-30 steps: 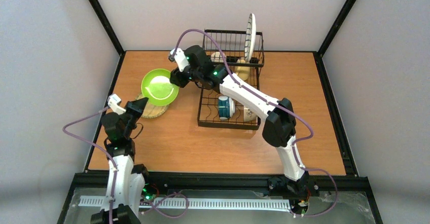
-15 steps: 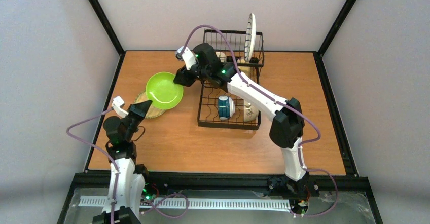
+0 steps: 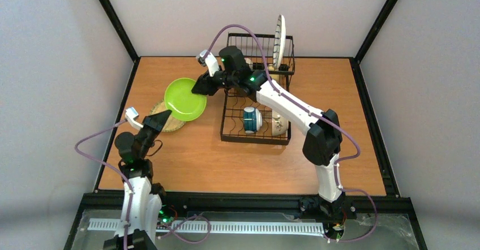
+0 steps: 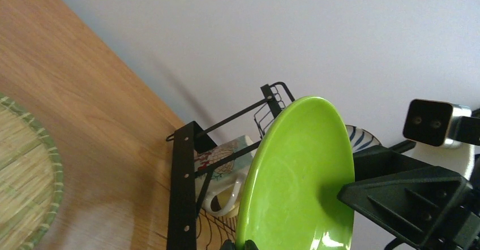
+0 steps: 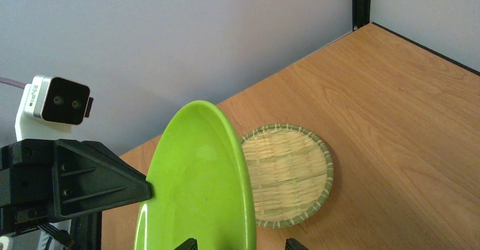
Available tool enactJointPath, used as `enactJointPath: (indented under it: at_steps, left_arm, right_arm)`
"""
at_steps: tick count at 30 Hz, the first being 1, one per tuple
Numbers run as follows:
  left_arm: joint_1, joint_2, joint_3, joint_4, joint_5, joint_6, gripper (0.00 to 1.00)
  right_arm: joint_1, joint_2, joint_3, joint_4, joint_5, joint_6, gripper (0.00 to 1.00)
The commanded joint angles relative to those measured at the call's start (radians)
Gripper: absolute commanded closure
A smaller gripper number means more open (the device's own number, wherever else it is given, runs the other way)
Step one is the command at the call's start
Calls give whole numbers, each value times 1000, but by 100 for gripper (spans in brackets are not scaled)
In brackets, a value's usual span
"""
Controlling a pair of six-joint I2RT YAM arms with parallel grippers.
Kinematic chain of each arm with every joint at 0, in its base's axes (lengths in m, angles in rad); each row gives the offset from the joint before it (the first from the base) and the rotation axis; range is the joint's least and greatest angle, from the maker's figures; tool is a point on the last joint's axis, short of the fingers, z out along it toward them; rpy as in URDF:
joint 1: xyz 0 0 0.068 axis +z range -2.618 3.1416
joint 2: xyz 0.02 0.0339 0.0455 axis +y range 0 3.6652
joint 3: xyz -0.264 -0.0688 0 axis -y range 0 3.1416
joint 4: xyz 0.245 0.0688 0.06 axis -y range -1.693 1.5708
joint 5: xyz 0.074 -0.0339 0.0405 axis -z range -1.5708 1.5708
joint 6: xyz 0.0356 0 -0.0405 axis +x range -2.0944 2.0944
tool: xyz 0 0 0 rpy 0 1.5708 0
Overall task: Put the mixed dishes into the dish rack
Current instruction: Pass from the left arm to the right
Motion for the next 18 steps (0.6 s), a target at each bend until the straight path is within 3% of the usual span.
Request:
enactJointPath:
  at_steps: [1, 5, 10, 15, 18]
  left_arm:
    - [-4, 6, 10, 101, 51, -49, 100]
    - [-4, 28, 7, 139, 70, -68, 100]
    - [-4, 56, 9, 173, 86, -83, 100]
    - [-4, 76, 15, 180, 92, -89, 100]
    - [-4, 83, 18, 176, 90, -93, 100]
  right_arm:
    - [-2, -11, -14, 25, -36, 21, 11]
    - [-1, -11, -11, 28, -57, 33, 13]
    - [-1, -7, -11, 28, -72, 41, 28]
    - [-2, -7, -8, 23, -72, 44, 73]
    - [-2, -5, -5, 18, -68, 50, 93]
